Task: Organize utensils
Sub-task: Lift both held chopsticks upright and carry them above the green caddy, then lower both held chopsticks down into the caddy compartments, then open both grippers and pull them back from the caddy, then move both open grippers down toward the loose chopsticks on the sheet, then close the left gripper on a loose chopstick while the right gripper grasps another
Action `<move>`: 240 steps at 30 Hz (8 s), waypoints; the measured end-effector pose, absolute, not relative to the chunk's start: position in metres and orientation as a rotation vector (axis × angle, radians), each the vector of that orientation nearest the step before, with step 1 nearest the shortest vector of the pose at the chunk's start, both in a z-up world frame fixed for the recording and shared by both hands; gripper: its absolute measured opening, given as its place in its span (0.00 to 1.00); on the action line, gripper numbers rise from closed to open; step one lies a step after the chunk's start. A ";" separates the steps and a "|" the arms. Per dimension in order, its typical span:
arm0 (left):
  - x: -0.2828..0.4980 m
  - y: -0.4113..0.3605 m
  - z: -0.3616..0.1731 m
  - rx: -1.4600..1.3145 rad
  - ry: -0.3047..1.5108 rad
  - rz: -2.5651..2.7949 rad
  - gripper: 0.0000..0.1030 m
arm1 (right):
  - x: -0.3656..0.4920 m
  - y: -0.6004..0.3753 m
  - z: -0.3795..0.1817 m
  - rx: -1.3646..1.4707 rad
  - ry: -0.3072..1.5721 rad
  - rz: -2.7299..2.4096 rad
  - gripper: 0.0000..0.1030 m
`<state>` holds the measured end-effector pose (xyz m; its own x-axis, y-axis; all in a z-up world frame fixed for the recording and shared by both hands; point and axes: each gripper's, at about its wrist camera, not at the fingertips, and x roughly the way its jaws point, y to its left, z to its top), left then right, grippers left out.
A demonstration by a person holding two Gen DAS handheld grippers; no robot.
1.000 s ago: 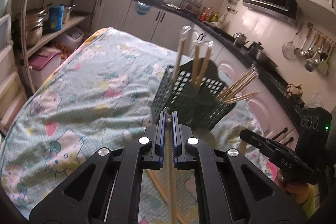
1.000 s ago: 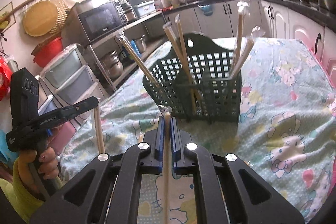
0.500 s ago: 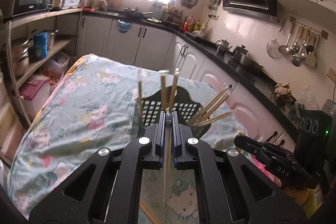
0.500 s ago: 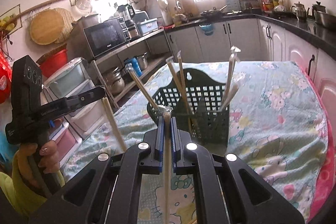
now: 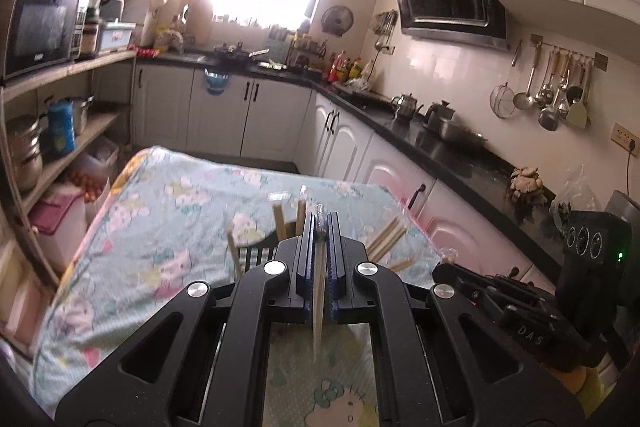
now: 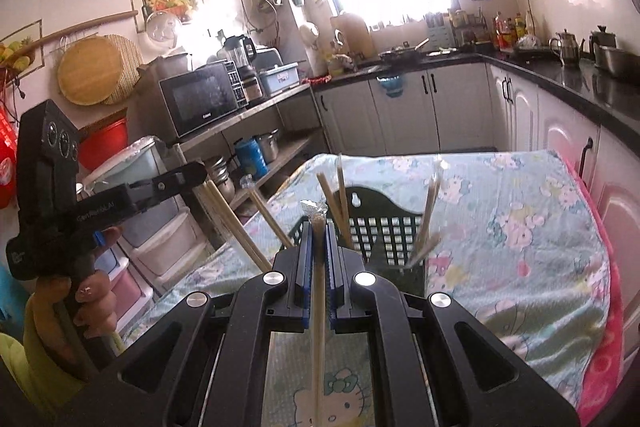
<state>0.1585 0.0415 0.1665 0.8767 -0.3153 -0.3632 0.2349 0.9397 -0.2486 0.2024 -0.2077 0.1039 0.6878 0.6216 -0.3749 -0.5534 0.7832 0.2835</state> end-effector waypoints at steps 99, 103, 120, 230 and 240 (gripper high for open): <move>0.227 0.054 0.108 -0.226 0.435 -0.152 0.16 | 0.290 -0.195 0.069 0.098 0.204 0.356 0.29; 0.222 0.052 0.109 -0.220 0.438 -0.157 0.25 | 0.284 -0.200 0.069 0.101 0.228 0.346 0.32; 0.193 0.056 0.111 -0.224 0.421 -0.151 0.68 | 0.249 -0.218 0.067 0.101 0.301 0.328 0.44; 0.185 0.072 -0.028 -0.383 0.853 -0.153 0.02 | 0.222 -0.183 -0.031 0.147 0.872 0.688 0.08; 0.157 0.062 0.059 -0.337 0.632 -0.219 0.02 | 0.203 -0.192 0.017 0.138 0.719 0.707 0.07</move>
